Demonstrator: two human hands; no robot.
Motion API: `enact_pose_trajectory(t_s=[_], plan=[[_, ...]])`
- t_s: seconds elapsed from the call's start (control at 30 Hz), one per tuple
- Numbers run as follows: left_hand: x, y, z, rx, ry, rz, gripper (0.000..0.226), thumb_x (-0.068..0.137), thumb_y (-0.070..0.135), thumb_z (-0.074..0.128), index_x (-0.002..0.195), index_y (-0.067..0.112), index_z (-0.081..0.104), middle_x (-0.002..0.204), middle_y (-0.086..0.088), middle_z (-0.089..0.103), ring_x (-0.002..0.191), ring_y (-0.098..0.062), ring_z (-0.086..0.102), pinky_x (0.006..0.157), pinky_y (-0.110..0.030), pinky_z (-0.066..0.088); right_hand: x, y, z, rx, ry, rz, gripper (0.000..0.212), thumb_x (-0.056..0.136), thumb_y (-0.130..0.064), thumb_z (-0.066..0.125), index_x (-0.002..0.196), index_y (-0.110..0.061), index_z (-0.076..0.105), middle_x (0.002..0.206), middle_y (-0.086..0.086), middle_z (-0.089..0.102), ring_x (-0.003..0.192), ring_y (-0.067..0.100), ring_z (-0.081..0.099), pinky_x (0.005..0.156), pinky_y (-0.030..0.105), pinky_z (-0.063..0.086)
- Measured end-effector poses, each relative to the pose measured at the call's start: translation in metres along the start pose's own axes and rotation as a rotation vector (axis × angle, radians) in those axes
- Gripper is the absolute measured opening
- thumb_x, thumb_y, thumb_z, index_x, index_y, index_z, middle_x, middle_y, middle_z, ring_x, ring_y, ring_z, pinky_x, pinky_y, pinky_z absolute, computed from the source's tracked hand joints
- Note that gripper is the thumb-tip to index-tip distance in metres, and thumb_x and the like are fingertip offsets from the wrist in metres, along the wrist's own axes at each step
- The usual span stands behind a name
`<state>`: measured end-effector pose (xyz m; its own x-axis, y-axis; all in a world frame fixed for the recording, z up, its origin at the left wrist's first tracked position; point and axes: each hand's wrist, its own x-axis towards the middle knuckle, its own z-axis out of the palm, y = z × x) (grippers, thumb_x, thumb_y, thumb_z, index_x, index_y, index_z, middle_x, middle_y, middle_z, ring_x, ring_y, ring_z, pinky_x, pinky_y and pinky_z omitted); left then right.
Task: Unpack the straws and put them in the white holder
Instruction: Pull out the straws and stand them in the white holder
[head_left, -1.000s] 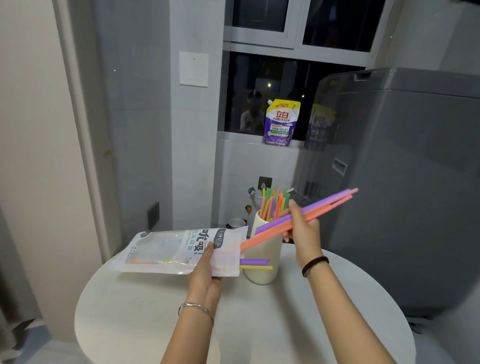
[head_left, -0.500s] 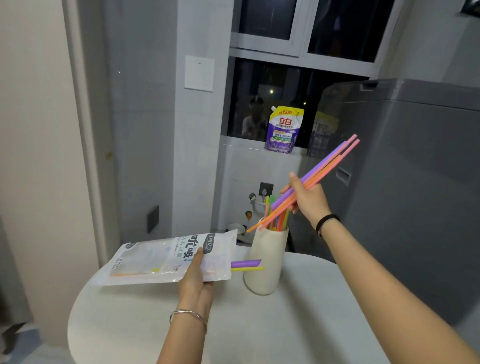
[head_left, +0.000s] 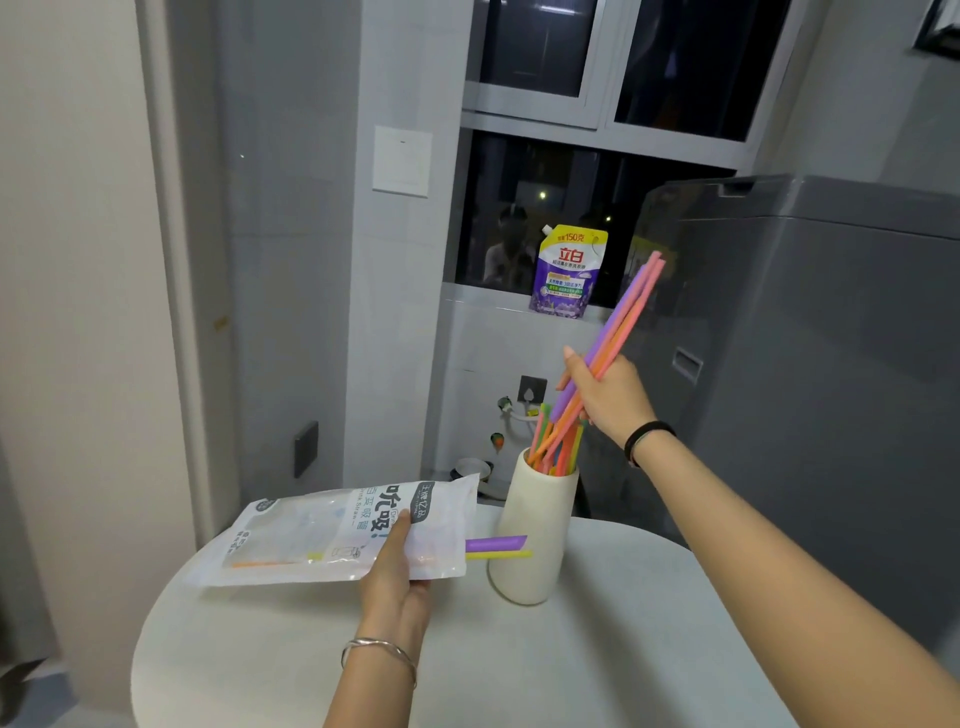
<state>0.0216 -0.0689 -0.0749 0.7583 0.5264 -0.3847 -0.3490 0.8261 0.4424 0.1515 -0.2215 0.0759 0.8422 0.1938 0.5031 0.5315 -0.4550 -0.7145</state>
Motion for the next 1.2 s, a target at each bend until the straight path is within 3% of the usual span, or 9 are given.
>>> enact_pose_trajectory(t_s=[0.2, 0.37, 0.47, 0.6, 0.7, 0.87, 1.07, 1.13, 1.2], plan=[[-0.003, 0.001, 0.0, 0.002, 0.002, 0.007, 0.047, 0.092, 0.005, 0.059, 0.138, 0.01, 0.05, 0.136, -0.009, 0.058, 0.086, -0.015, 0.062, 0.083, -0.037, 0.051, -0.003, 0.006, 0.018, -0.216, -0.08, -0.026, 0.044, 0.092, -0.048, 0.042, 0.061, -0.024, 0.061, 0.055, -0.008, 0.059, 0.053, 0.012, 0.062, 0.054, 0.024, 0.05], [-0.002, 0.003, -0.002, 0.007, 0.0, 0.0, 0.047, 0.092, 0.005, 0.059, 0.138, 0.009, 0.05, 0.137, -0.009, 0.058, 0.106, -0.02, 0.058, 0.083, -0.037, 0.051, -0.007, 0.023, 0.031, -0.281, -0.145, 0.034, 0.046, 0.089, -0.054, 0.044, 0.067, -0.021, 0.067, 0.07, -0.002, 0.062, 0.071, 0.017, 0.064, 0.068, 0.031, 0.056], [-0.003, 0.004, -0.001, 0.003, 0.006, 0.009, 0.048, 0.092, 0.005, 0.059, 0.138, 0.01, 0.049, 0.137, -0.01, 0.058, 0.107, -0.021, 0.057, 0.088, -0.039, 0.048, -0.006, 0.035, 0.037, -0.299, -0.084, 0.02, 0.036, 0.085, -0.052, 0.053, 0.074, -0.023, 0.071, 0.093, -0.004, 0.048, 0.099, 0.016, 0.04, 0.095, 0.041, 0.04], [-0.004, 0.004, -0.001, 0.006, 0.015, 0.008, 0.047, 0.092, 0.005, 0.059, 0.137, 0.01, 0.049, 0.137, -0.01, 0.058, 0.107, -0.021, 0.057, 0.091, -0.041, 0.047, -0.01, 0.038, 0.038, -0.232, -0.097, -0.025, 0.008, 0.077, -0.046, 0.067, 0.076, -0.038, 0.065, 0.108, -0.004, 0.049, 0.114, 0.019, 0.032, 0.1, 0.036, 0.023], [-0.004, 0.004, 0.0, 0.01, 0.022, 0.009, 0.045, 0.092, 0.005, 0.059, 0.135, 0.01, 0.05, 0.137, -0.01, 0.058, 0.108, -0.022, 0.057, 0.098, -0.043, 0.046, -0.008, 0.039, 0.037, -0.188, -0.084, -0.035, 0.011, 0.077, -0.043, 0.069, 0.084, -0.036, 0.067, 0.116, -0.005, 0.052, 0.12, 0.019, 0.034, 0.096, 0.032, 0.02], [-0.003, 0.003, 0.0, 0.014, 0.02, 0.0, 0.047, 0.091, 0.005, 0.06, 0.136, 0.009, 0.05, 0.137, -0.01, 0.058, 0.109, -0.021, 0.057, 0.099, -0.042, 0.046, -0.011, 0.034, 0.032, -0.086, -0.072, -0.096, 0.042, 0.082, -0.031, 0.067, 0.121, -0.026, 0.054, 0.122, -0.004, 0.051, 0.12, 0.018, 0.045, 0.102, 0.044, 0.041], [-0.005, 0.002, 0.001, 0.013, 0.046, 0.001, 0.045, 0.09, 0.006, 0.062, 0.133, 0.011, 0.052, 0.135, -0.009, 0.059, 0.107, -0.022, 0.059, 0.093, -0.041, 0.048, -0.018, 0.035, 0.029, -0.553, -0.175, -0.25, 0.035, 0.094, -0.037, 0.046, 0.126, -0.025, 0.056, 0.141, -0.001, 0.047, 0.134, 0.019, 0.035, 0.117, 0.04, 0.012], [-0.005, 0.002, 0.001, 0.01, 0.055, -0.003, 0.044, 0.089, 0.007, 0.063, 0.131, 0.012, 0.053, 0.134, -0.009, 0.06, 0.105, -0.021, 0.059, 0.092, -0.039, 0.048, -0.034, 0.029, 0.03, -0.348, -0.022, -0.259, 0.028, 0.094, -0.03, 0.047, 0.117, -0.022, 0.061, 0.129, -0.002, 0.055, 0.125, 0.017, 0.044, 0.114, 0.038, 0.024], [-0.005, 0.003, 0.002, 0.004, 0.058, -0.002, 0.044, 0.089, 0.009, 0.064, 0.132, 0.012, 0.053, 0.134, -0.008, 0.06, 0.105, -0.02, 0.059, 0.091, -0.038, 0.049, -0.059, 0.018, 0.036, 0.031, 0.186, -0.217, 0.016, 0.093, -0.022, 0.05, 0.096, -0.019, 0.066, 0.098, -0.008, 0.062, 0.098, 0.005, 0.057, 0.092, 0.022, 0.042]])
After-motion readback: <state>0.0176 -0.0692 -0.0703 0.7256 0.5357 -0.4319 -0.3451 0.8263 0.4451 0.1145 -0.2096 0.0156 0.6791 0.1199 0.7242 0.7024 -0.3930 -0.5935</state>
